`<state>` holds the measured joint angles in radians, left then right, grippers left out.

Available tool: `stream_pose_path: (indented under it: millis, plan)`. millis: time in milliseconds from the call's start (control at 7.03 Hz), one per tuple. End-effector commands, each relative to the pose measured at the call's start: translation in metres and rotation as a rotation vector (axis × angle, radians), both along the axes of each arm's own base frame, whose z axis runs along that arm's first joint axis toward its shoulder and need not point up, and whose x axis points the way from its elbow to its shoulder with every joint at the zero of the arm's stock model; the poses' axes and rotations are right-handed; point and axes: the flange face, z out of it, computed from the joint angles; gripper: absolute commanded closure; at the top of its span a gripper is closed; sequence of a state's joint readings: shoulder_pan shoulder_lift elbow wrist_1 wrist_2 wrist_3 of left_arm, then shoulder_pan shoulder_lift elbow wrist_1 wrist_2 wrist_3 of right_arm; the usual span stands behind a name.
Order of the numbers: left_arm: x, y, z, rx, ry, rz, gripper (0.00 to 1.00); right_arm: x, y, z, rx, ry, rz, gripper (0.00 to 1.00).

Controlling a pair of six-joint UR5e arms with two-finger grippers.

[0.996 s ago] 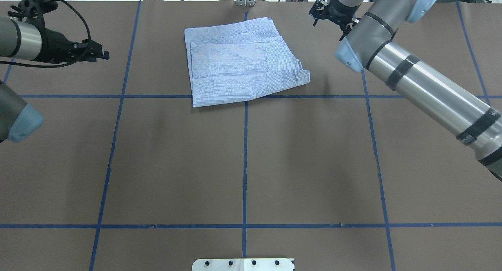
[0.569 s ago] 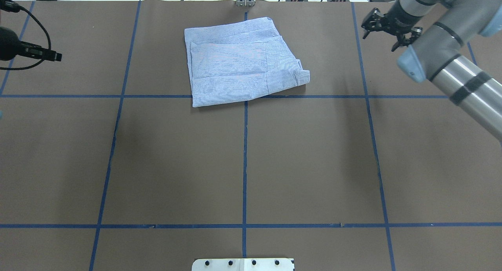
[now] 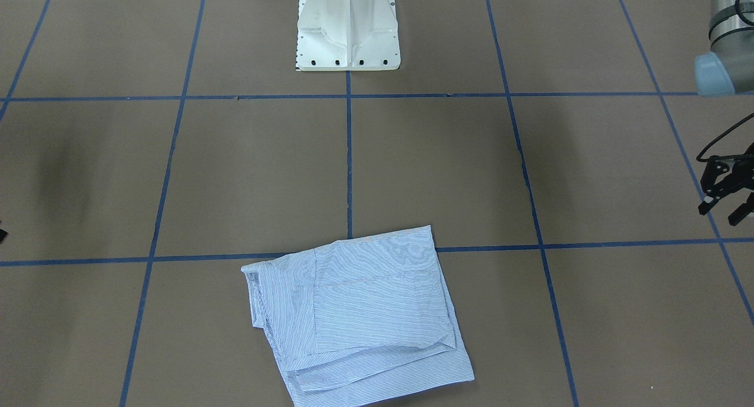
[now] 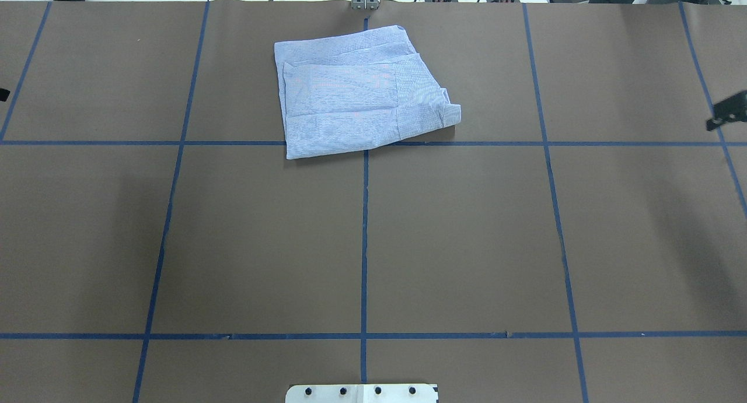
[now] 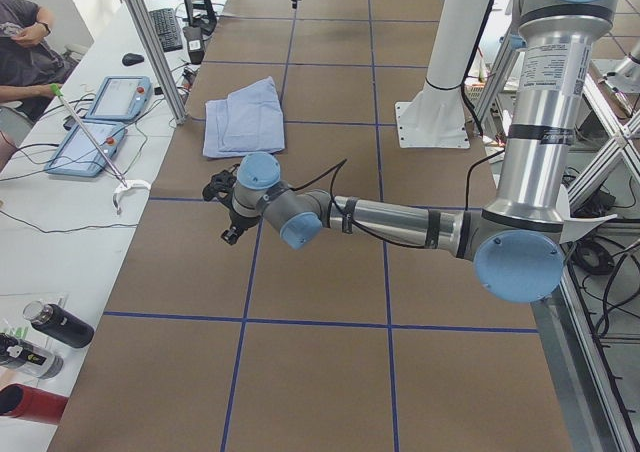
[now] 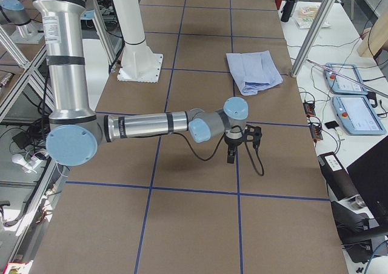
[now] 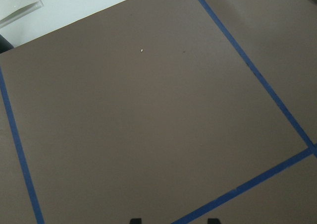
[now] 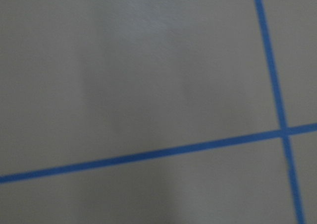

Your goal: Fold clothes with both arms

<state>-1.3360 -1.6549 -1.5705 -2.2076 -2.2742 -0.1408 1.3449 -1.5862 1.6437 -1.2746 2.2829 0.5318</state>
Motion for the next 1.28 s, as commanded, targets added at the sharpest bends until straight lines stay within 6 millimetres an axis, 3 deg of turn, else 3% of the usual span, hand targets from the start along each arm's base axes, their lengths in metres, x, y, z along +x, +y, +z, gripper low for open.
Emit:
stream_pose_path:
  millis: [0,142,285,569,711,854,1138]
  plan:
    - [-0.05,0.029,0.013,-0.027,-0.03,0.029,0.45,0.069,0.094,0.055,0.043,0.02,-0.078,0.0]
    - [-0.055,0.055,0.016,-0.045,-0.035,0.037,0.43,0.079,0.121,0.067,0.056,0.013,-0.113,0.0]
    - [-0.058,0.08,0.014,-0.048,-0.03,0.04,0.42,0.08,0.124,0.062,0.062,0.014,-0.123,0.0]
    - [-0.055,0.09,-0.023,-0.107,-0.014,0.059,0.4,0.082,0.113,0.054,0.07,0.017,-0.12,0.0]
    - [-0.055,0.09,-0.022,-0.106,-0.013,0.062,0.24,0.078,0.111,0.046,0.097,0.035,-0.138,0.0]
    - [-0.054,0.09,-0.027,-0.099,-0.012,0.062,0.0,0.078,0.109,0.049,0.091,0.048,-0.136,0.0]
    - [-0.054,0.09,-0.027,-0.104,-0.019,0.052,0.0,0.078,0.113,0.061,0.062,0.041,-0.134,0.0]
